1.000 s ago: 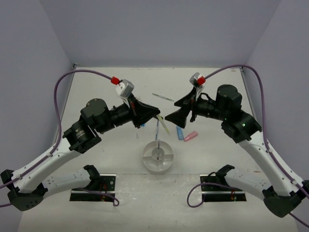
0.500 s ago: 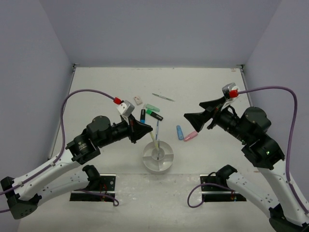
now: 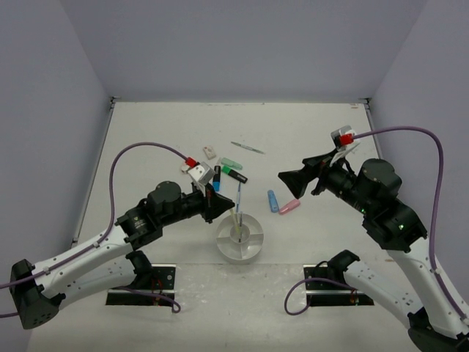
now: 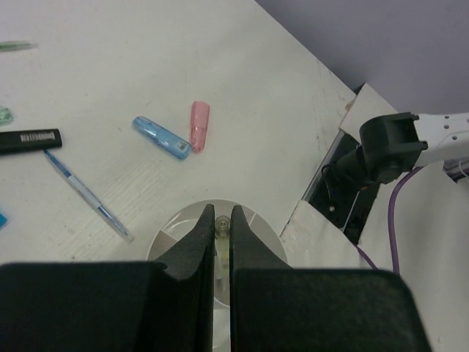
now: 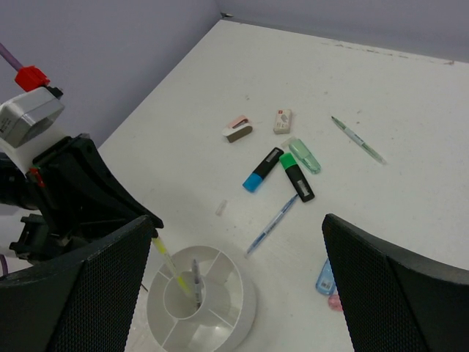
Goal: Sort the stationery into containers
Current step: Place the pen in the storage box.
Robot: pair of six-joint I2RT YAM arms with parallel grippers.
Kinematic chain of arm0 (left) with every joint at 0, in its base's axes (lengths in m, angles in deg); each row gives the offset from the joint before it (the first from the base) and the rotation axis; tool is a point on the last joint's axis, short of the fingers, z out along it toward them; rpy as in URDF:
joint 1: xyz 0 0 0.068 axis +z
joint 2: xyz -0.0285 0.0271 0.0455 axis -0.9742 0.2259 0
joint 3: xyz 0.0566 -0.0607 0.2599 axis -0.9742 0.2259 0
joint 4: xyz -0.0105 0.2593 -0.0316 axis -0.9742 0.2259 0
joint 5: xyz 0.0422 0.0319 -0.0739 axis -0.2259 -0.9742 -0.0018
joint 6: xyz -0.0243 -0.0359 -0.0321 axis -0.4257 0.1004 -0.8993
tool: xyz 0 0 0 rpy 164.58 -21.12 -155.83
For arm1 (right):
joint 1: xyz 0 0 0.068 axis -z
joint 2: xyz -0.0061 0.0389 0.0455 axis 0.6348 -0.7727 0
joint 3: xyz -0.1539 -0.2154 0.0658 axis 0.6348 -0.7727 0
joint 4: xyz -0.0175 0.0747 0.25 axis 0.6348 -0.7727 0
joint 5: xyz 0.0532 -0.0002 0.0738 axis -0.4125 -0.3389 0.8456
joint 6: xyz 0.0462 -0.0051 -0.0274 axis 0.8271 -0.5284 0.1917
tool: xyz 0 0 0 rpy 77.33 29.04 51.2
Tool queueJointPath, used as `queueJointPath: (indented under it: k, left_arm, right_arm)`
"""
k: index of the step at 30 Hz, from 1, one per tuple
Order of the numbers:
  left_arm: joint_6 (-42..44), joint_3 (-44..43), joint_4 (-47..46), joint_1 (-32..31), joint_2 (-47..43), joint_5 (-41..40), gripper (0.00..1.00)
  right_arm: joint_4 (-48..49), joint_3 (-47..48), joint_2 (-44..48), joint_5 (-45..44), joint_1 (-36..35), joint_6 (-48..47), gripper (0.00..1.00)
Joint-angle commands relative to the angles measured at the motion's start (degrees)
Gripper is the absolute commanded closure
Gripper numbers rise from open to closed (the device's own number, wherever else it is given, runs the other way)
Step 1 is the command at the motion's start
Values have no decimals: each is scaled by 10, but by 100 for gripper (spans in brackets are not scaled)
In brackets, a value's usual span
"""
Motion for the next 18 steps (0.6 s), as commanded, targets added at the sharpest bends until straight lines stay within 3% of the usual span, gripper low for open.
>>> queueJointPath:
  k: [1, 7, 11, 14, 15, 16, 18]
  left_arm:
    - [-8, 32, -53, -3, -8, 26, 100]
    - [-19, 56, -76, -4, -11, 43, 100]
    - [-38, 70, -103, -4, -1, 65, 95]
    - [-45, 75, -112, -4, 0, 77, 70]
    - [-43, 76, -114, -4, 1, 83, 67]
    - [-41, 74, -114, -4, 2, 89, 55]
    - [-36, 68, -110, -4, 4, 94, 48]
  right_arm:
    - [2, -2, -8, -14, 2, -5, 1]
    - [2, 6, -36, -5, 2, -6, 1]
    - [15, 8, -45, 4, 2, -8, 1]
    - [19, 9, -56, 5, 2, -4, 1]
    - [19, 10, -68, 6, 2, 5, 1]
    - [19, 9, -74, 13, 2, 9, 1]
    - [23, 5, -85, 23, 2, 22, 1]
